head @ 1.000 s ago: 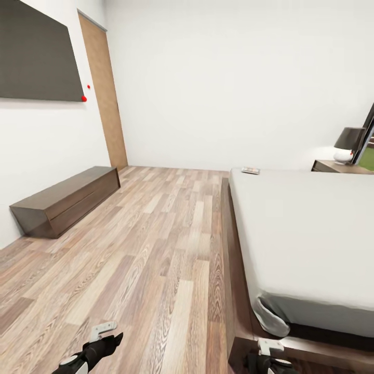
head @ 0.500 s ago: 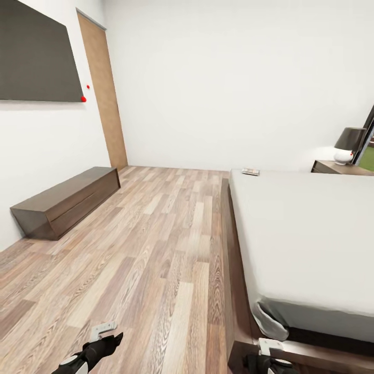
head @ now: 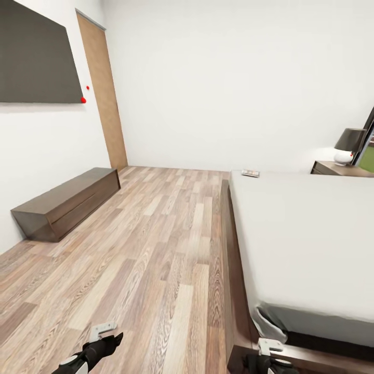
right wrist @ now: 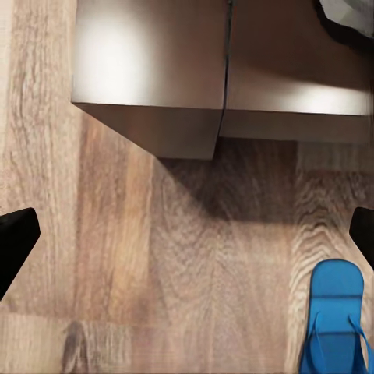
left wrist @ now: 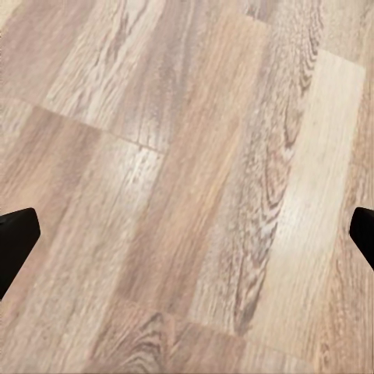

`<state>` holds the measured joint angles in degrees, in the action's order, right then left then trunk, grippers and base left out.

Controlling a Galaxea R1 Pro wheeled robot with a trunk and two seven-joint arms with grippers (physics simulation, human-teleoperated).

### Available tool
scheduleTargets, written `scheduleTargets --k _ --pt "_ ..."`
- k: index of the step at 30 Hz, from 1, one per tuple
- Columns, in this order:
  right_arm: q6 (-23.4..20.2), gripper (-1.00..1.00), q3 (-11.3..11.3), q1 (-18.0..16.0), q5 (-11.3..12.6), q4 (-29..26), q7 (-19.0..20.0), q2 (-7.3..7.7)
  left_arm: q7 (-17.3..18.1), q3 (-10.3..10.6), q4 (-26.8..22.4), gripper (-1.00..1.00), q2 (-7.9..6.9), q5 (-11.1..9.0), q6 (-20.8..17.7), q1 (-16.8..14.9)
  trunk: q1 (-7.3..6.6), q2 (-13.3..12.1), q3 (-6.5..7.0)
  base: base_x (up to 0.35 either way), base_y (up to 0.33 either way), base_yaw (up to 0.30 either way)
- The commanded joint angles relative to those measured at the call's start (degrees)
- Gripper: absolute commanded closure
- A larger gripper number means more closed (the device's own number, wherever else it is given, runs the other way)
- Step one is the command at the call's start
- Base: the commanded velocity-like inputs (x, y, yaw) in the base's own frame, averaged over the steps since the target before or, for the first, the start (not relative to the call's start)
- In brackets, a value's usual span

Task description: In the bedroom, move the book from the bed onto either nightstand, and place the two sandals side by side next to the bed.

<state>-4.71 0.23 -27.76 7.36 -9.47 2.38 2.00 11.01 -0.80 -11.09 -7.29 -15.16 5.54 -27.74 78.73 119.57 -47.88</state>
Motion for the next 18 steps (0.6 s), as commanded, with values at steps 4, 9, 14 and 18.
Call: scheduleTargets --k 4,9,14,18 --pt "-0.3 -1.00 0.0 0.0 0.6 -0.1 0.2 0.02 0.3 -0.1 0.1 -1.00 -0.01 -0.4 0.1 0.0 -0.89 -1.6 0.67 0.000 0.000 0.000" --pt "-0.3 -1.00 0.0 0.0 0.6 -0.1 0.2 0.02 0.3 -0.1 0.1 -1.00 -0.01 -0.4 0.1 0.0 -1.99 -3.6 1.57 0.000 0.000 0.000" --pt "-0.3 -1.00 0.0 0.0 0.6 -0.1 0.2 0.02 0.3 -0.1 0.1 -1.00 -0.01 -0.4 0.1 0.0 -2.65 -4.8 2.11 0.000 0.000 0.000" --pt "-0.3 -1.00 0.0 0.0 0.6 -0.1 0.2 0.02 0.3 -0.1 0.1 -1.00 -0.01 -0.4 0.1 0.0 -2.65 -4.8 2.11 0.000 0.000 0.000"
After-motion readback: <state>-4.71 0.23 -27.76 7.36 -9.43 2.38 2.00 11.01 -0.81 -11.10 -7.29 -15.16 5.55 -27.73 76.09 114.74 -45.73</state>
